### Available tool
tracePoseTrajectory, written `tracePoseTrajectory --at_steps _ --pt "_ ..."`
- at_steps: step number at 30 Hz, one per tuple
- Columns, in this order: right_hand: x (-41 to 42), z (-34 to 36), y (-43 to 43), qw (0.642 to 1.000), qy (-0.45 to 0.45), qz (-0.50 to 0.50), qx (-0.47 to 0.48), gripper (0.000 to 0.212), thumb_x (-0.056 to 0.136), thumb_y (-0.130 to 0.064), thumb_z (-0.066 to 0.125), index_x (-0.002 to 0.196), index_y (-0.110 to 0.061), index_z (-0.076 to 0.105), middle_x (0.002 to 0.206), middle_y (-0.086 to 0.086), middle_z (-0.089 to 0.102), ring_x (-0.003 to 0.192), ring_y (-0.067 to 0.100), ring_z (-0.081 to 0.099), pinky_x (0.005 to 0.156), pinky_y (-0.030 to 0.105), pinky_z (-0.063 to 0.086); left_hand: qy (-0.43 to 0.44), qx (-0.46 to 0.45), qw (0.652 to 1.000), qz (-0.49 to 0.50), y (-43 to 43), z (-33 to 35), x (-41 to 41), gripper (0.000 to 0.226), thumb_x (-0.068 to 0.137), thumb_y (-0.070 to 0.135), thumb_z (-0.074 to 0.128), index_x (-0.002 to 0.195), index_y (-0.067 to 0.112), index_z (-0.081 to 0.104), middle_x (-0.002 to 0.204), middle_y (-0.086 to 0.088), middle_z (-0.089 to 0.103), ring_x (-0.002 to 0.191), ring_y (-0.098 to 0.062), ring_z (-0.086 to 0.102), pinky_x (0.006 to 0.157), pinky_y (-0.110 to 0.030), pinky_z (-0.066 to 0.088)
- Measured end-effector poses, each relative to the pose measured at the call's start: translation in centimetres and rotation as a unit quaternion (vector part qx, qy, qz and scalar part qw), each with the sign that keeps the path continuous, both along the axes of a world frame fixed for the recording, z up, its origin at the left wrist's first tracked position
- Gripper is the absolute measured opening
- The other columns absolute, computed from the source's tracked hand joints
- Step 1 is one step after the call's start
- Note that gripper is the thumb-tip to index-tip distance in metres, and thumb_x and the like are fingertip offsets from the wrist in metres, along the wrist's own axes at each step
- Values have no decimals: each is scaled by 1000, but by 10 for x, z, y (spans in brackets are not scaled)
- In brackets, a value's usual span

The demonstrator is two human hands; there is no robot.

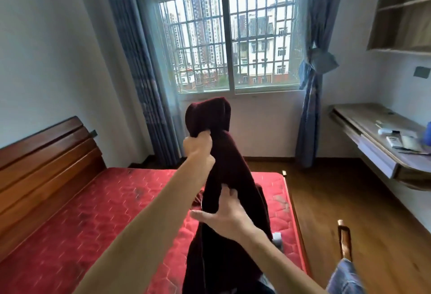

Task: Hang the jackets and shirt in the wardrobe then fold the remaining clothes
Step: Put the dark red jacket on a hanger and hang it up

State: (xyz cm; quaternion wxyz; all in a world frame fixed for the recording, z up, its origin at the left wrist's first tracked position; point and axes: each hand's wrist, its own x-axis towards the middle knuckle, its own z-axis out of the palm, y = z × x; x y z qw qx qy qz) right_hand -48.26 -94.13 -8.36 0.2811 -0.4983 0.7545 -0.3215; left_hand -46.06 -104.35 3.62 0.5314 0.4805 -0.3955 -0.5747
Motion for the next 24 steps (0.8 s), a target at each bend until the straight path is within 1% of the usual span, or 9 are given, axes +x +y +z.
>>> tracePoseTrajectory --at_steps 3,6,9,13,15,17,20,22,24 --pt "20 7 -28 984 88 -150 -30 123 78 -68 65 154 -1 -4 158 23 11 149 36 15 121 49 19 49 -5 999 -8 19 29 -3 18 87 11 62 93 16 46 82 -1 55 95 -29 57 97 -43 51" --pt "10 19 -42 960 137 -168 -177 80 95 -36 59 152 0 16 150 21 32 138 34 40 113 44 38 98 -49 994 -4 19 62 12 21 89 5 60 108 9 53 92 -4 62 99 -26 61 97 -43 52" --pt "-17 52 -44 938 72 -81 -328 36 99 -16 55 133 -8 50 121 7 64 110 24 64 94 31 51 107 -84 991 2 11 98 39 41 88 11 65 128 7 55 114 -7 67 103 -25 64 94 -41 54" --pt "-32 108 -37 911 -37 -30 -409 25 98 -6 56 121 -9 65 104 -1 71 95 7 67 83 16 51 106 -150 982 -52 11 130 67 33 87 21 71 113 10 54 105 -4 64 95 -17 64 63 -27 56" --pt "-35 140 -32 888 -91 -63 -446 21 100 -6 52 111 -15 67 94 -2 71 81 4 65 68 17 49 87 -180 970 -136 5 127 76 24 90 28 68 109 17 60 113 -7 67 105 -23 67 76 -31 59" --pt "-44 172 -25 867 -147 -106 -464 21 101 -9 51 110 -17 68 92 -2 70 78 9 65 63 23 50 -9 -200 968 -155 -10 104 85 14 93 29 64 105 23 61 113 -3 67 111 -23 65 94 -36 54" --pt "-46 193 -21 862 -157 -104 -470 27 101 -12 51 121 -17 68 98 -7 69 88 1 62 76 11 49 -253 -257 930 -77 -33 35 106 27 87 24 68 113 18 67 110 0 70 112 -24 65 102 -42 50" --pt "-36 186 -25 876 -151 -98 -447 26 100 -11 52 121 -14 68 99 -7 68 92 6 62 79 13 48 -347 -190 913 -101 -29 -26 127 58 80 38 74 130 14 59 124 -6 65 122 -27 60 106 -40 47" --pt "-25 177 -30 874 -192 -105 -433 22 100 -10 52 109 -17 71 93 -6 68 93 13 63 79 18 48 -404 -73 894 -178 -12 -89 148 104 71 58 80 151 11 33 148 -11 43 138 -30 43 111 -39 38"
